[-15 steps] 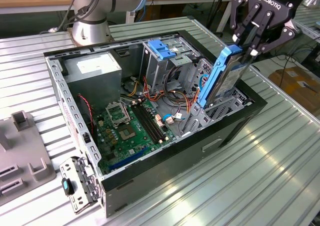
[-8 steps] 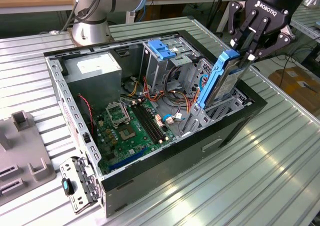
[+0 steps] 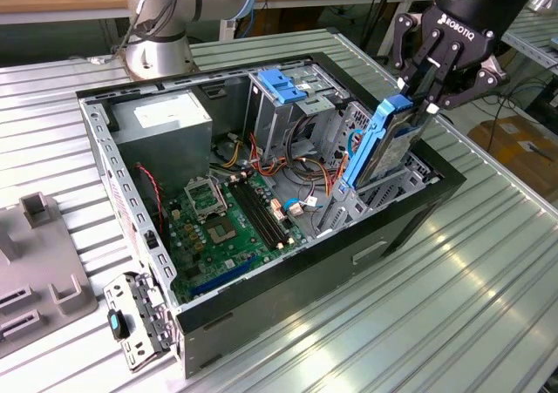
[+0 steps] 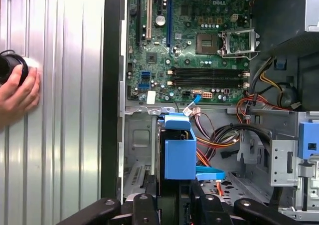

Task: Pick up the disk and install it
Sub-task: 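Insert the disk into the insertion slot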

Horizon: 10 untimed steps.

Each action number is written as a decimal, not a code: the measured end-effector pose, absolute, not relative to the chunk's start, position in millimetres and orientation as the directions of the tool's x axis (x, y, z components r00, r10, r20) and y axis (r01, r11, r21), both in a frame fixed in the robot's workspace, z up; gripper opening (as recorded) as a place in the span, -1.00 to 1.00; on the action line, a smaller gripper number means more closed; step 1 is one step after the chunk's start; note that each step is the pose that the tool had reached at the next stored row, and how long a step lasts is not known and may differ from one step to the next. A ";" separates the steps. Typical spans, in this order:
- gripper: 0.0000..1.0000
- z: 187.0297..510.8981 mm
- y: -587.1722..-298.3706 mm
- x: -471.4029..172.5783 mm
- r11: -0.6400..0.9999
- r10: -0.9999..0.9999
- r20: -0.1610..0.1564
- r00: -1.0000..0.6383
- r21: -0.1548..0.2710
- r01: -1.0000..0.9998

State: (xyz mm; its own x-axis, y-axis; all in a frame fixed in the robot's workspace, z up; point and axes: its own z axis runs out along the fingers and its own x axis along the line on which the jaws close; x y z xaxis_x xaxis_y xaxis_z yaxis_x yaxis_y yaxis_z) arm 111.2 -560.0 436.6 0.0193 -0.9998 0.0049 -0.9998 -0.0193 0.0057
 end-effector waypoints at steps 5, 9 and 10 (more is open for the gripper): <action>-0.30 421.5 -560.0 111.2 -0.019 -1.000 0.005 0.019 0.006 -1.000; -0.30 412.0 -560.0 111.2 -0.019 -1.000 0.005 0.019 0.006 -1.000; -0.30 409.9 -560.0 111.2 -0.019 -1.000 0.005 0.019 0.006 -1.000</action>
State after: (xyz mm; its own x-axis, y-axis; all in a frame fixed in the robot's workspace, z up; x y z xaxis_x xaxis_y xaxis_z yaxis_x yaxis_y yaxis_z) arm 111.2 -560.0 409.9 0.0193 -0.9998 0.0050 -0.9998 -0.0193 0.0057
